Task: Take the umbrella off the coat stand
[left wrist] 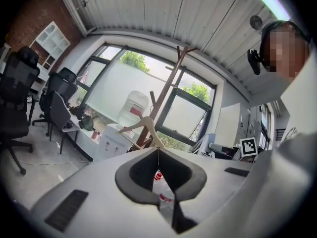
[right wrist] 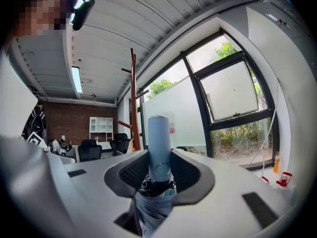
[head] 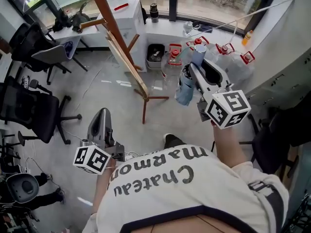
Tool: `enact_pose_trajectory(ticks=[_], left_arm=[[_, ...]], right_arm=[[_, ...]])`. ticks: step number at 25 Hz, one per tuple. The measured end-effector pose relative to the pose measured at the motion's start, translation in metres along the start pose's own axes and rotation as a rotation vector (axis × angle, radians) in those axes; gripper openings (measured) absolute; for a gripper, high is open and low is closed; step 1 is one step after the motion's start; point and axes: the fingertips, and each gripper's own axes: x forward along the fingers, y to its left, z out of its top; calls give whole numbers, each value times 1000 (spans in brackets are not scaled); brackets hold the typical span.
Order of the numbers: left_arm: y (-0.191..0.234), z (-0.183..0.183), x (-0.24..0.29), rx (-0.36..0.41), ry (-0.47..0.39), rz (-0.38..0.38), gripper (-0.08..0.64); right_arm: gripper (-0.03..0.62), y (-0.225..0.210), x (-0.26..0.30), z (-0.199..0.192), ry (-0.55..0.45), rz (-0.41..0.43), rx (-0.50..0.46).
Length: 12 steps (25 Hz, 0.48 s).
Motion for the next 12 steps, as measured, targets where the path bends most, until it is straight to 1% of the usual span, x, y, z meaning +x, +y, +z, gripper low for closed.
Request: enact_pose_trajectory(ticks=[5, 8, 12], left_arm=[[-4, 0, -24, 14, -5, -24, 23], [-6, 1, -40, 24, -11, -30, 23], [-7, 4, -58, 36, -18, -37, 23]], right_arm=[[152, 44, -13, -11, 11, 55, 15], [152, 69, -22, -10, -1, 87, 13], [152, 94, -34, -5, -16, 106, 44]])
